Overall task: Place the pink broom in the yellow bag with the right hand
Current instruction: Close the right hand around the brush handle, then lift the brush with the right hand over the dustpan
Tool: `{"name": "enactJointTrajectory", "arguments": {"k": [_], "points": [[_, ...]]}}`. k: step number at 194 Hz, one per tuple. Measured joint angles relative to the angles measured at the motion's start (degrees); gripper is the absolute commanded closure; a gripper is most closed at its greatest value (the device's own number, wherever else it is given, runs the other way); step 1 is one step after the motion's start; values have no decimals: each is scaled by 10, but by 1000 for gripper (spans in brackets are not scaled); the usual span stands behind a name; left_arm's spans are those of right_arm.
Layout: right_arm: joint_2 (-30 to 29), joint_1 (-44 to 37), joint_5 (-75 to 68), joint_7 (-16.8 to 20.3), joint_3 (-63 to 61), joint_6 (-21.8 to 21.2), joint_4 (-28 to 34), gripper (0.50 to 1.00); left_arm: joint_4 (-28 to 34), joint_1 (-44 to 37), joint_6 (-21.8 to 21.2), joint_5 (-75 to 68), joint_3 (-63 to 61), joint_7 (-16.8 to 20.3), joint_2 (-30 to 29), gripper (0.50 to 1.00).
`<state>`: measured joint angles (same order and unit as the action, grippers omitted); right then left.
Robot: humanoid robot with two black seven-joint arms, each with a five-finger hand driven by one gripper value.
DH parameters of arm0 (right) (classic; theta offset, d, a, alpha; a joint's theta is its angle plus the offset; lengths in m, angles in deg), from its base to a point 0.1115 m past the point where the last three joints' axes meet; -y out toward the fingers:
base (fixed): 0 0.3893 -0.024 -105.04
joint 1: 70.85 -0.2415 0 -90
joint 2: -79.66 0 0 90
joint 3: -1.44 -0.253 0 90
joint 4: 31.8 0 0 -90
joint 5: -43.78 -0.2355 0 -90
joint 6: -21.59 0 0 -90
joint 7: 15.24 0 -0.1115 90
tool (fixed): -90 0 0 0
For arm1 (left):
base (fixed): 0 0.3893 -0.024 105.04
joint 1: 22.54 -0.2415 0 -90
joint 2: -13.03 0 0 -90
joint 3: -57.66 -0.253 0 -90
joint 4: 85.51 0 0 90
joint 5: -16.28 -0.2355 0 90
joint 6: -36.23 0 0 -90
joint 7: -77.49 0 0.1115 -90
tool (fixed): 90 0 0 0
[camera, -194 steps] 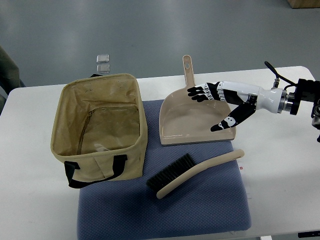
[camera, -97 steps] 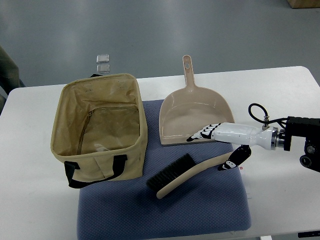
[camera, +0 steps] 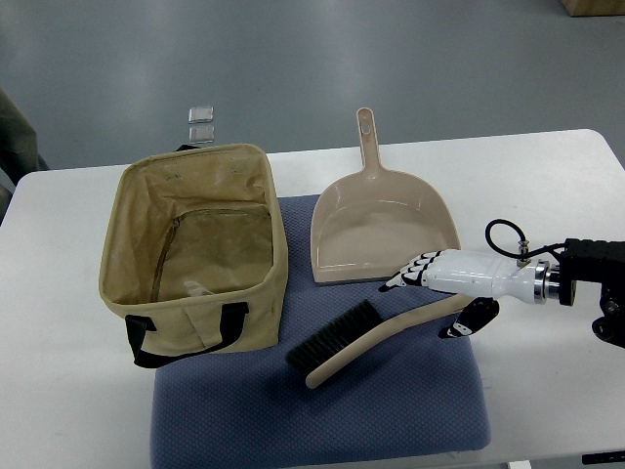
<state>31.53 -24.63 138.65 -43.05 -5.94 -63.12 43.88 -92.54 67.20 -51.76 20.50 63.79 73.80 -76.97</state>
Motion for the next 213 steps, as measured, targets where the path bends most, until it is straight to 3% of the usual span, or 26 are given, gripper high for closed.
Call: {"name": "enactJointTrajectory", "arguments": {"k": [64, 85, 121, 213], "points": [[-5, 2, 23, 29, 6, 8, -1, 744, 0, 0, 0, 0, 0, 0, 0, 500], [-6, 2, 29, 35, 8, 10, -1, 810, 0, 0, 0, 0, 0, 0, 0, 500], [-6, 1, 42, 40, 9, 17, -1, 1000, 0, 0, 0, 0, 0, 0, 0, 500], [9, -19, 30, 40, 3, 94, -7, 1000, 0, 0, 0, 0, 0, 0, 0, 500]]}}
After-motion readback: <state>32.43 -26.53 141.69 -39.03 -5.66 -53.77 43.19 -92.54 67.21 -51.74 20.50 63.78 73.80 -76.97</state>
